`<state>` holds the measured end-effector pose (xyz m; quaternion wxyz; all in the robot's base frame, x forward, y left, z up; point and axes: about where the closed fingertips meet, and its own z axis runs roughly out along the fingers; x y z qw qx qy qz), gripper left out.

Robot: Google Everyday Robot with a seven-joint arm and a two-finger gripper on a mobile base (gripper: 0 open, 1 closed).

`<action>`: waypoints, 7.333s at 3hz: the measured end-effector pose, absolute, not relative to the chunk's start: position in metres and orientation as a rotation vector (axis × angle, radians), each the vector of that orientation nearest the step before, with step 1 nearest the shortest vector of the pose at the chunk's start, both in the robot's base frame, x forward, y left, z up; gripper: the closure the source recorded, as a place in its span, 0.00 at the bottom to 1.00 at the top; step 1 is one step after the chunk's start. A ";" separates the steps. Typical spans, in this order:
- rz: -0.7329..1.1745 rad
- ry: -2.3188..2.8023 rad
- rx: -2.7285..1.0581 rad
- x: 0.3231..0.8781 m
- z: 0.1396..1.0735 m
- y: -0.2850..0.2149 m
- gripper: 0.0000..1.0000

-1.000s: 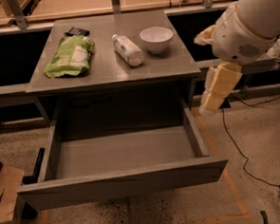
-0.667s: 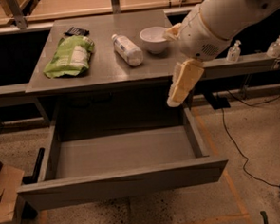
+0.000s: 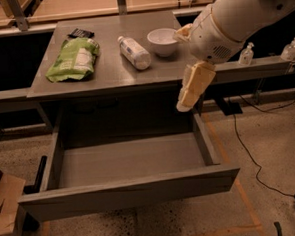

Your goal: Place green rice chip bag into top drawer

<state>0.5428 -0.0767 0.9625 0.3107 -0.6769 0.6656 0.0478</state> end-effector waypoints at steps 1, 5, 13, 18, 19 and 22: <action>0.207 1.648 -1.755 0.577 0.958 -0.029 0.00; 0.399 1.508 -1.617 0.720 0.917 0.146 0.00; 0.424 1.635 -1.350 0.827 0.843 0.214 0.41; 0.424 1.636 -1.350 0.827 0.847 0.214 1.00; 0.424 1.636 -1.350 0.827 0.847 0.214 1.00; 0.425 1.636 -1.350 0.827 0.847 0.214 0.35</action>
Offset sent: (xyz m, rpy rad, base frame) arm 0.1558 0.1888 -0.0473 0.3692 -0.0520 0.1713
